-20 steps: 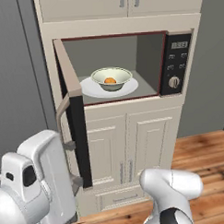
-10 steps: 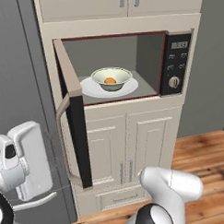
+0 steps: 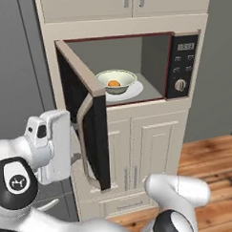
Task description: Pick the squash from the sink and place it in the bowl. Then pick the bowl and place it in the microwave. Then close the microwave door and press the start button.
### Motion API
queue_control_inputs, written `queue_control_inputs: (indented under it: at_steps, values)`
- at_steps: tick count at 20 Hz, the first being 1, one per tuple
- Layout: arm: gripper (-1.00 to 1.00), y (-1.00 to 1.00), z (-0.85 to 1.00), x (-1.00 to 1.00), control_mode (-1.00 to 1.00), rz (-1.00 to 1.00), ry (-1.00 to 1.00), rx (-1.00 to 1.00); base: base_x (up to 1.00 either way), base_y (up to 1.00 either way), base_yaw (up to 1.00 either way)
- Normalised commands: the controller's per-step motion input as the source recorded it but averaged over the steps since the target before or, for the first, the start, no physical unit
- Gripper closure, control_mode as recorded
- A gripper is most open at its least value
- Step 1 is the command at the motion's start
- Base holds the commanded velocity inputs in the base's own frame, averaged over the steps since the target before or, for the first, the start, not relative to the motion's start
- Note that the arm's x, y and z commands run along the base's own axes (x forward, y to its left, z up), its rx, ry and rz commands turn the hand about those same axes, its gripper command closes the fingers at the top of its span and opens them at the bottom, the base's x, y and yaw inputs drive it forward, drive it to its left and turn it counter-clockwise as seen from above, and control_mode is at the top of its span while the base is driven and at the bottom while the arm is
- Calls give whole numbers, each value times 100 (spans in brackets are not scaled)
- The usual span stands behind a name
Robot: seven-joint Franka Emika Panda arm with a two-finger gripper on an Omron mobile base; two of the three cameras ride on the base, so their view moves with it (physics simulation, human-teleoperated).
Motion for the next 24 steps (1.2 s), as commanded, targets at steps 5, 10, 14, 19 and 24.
queue_control_inputs:
  at_steps: [5,10,14,19,24]
  values:
    - [-100,-100,0,28,-100,9,0,17,0,0,0]
    - [-100,-100,0,53,-100,13,0,11,0,0,0]
    - [-100,-96,-7,97,-100,27,5,2,0,0,0]
    - [-100,-100,0,97,-100,31,0,1,0,0,0]
    - [-100,-92,0,100,-100,36,0,2,0,0,0]
